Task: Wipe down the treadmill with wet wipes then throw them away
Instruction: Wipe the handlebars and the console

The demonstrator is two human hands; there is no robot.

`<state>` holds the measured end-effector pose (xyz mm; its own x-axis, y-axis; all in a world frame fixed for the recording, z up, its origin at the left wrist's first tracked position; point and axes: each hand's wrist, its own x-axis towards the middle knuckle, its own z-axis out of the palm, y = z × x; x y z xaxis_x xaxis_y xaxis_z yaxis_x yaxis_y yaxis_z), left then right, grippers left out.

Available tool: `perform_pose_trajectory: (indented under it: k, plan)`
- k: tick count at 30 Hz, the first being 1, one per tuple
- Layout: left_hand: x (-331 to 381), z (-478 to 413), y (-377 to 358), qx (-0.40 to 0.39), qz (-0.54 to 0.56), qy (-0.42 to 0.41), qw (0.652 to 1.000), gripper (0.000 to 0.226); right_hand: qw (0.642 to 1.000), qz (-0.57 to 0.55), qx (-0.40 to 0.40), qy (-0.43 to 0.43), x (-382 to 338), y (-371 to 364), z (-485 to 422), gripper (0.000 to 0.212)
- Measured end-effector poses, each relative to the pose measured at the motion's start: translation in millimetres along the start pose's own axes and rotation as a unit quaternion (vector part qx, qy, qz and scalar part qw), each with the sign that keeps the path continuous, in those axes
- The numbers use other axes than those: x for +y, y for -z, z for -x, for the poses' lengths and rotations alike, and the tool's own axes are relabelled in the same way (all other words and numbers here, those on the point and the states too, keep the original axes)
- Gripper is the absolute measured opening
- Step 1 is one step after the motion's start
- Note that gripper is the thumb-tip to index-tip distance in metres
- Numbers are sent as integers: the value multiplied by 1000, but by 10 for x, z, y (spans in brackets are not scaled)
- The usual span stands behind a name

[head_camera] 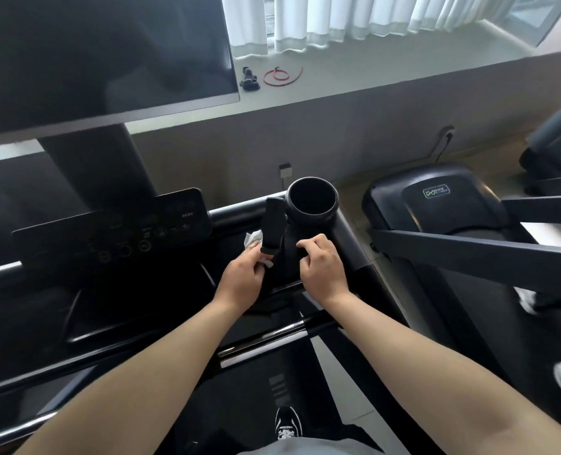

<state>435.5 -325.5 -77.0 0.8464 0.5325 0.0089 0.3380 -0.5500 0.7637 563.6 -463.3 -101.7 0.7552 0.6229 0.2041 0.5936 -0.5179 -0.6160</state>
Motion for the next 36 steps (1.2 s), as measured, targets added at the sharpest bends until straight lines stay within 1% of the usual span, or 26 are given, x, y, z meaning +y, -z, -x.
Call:
perform_pose_trajectory:
  k: [2, 5, 7, 10, 13, 15, 17, 19, 21, 22, 25, 27, 29, 31, 32, 36]
  plan:
    - [-10, -110, 77, 1, -29, -9, 1000, 31, 1000, 11, 0, 21, 4, 19, -61, 33]
    - [-108, -313, 188, 37, -57, -36, 997, 34, 998, 7, 48, 38, -29, 50, -217, 34]
    - [-158, -467, 221, 89, -69, -20, 993, 38, 996, 0, 75, 42, -59, 65, -361, 35]
    - [-147, -634, 164, 101, -103, 30, 989, 55, 994, 6, 85, 63, -96, 75, -588, 34]
    - [-110, -775, 59, 98, -106, 96, 985, 64, 995, 32, 65, 66, -84, 51, -779, 41]
    - [-115, -865, 33, 88, -121, 119, 982, 70, 997, 49, 34, 44, -49, 36, -886, 45]
    - [-113, -924, 29, 84, -162, 109, 977, 73, 998, 57, -3, 2, -25, 36, -938, 48]
    - [-136, -1020, 26, 80, -197, 65, 975, 73, 997, 67, -30, -17, 5, 18, -918, 53]
    - [-130, -1172, 10, 50, -189, 21, 980, 68, 997, 72, -26, -1, 42, -13, -872, 63]
    - [-110, -1243, 1, 28, -179, -1, 983, 66, 997, 71, -15, 12, 53, -22, -843, 64]
    - [46, -1467, -93, -65, -182, -60, 979, 71, 997, 70, 2, 34, 115, -59, -827, 57]
    - [143, -1566, -152, -117, -178, -75, 974, 72, 997, 68, -1, 37, 126, -67, -822, 55]
    - [113, -1621, -181, -132, -182, -92, 970, 73, 997, 69, -8, 39, 126, -71, -812, 56]
    - [-16, -1579, -171, -107, -204, -113, 966, 76, 996, 70, -9, 45, 124, -76, -802, 54]
    - [-97, -1533, -147, -82, -214, -115, 967, 78, 996, 72, -5, 47, 121, -81, -802, 53]
    - [-289, -1201, 20, 47, -230, -43, 971, 63, 995, 85, 14, 52, 120, -113, -787, 48]
